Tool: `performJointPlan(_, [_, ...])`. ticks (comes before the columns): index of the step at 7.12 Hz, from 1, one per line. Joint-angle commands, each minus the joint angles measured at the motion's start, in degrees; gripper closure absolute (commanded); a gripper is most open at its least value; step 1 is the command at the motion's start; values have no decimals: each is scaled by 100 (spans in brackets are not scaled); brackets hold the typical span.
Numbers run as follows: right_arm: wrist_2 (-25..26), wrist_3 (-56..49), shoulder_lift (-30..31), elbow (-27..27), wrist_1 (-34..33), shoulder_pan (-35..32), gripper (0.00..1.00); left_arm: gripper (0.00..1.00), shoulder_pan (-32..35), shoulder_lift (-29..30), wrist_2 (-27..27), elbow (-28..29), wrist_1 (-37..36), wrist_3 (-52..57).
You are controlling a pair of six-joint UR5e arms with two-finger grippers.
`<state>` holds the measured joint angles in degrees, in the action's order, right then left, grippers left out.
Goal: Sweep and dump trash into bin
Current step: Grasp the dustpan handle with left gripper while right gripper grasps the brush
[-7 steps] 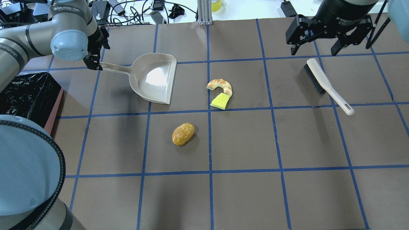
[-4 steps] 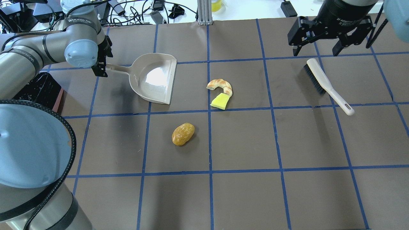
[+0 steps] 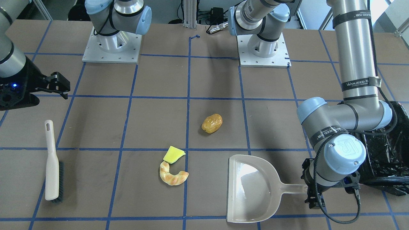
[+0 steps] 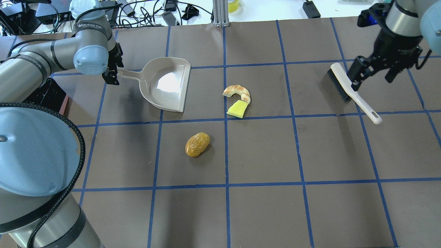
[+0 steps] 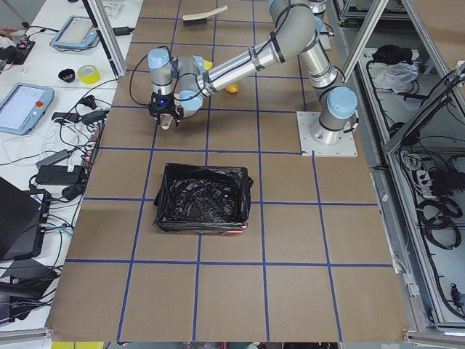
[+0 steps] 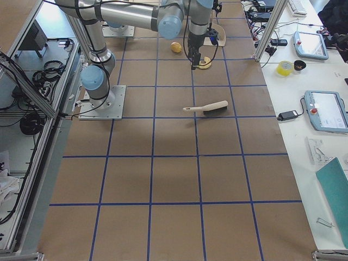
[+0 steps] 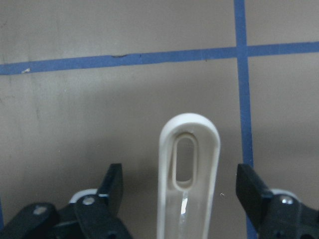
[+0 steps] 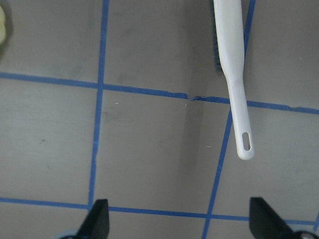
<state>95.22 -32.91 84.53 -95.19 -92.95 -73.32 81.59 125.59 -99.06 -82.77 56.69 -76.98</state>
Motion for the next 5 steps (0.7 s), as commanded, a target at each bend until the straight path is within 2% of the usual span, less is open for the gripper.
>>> performJointPlan(1, [380, -1994, -575, -455, -1007, 538, 0, 100, 6, -43, 515, -29, -44, -54])
performJointPlan(2, [331, -2026, -813, -674, -1223, 547, 0, 100, 6, -61, 754, -47, -262, -220])
performJointPlan(3, [340, -2000, -841, -824, -1852, 547, 0, 100, 6, -105, 722, -47, -264, -187])
performJointPlan(5, [331, -1913, -1121, -896, -2112, 547, 0, 100, 15, -149, 381, -38, -264, -107])
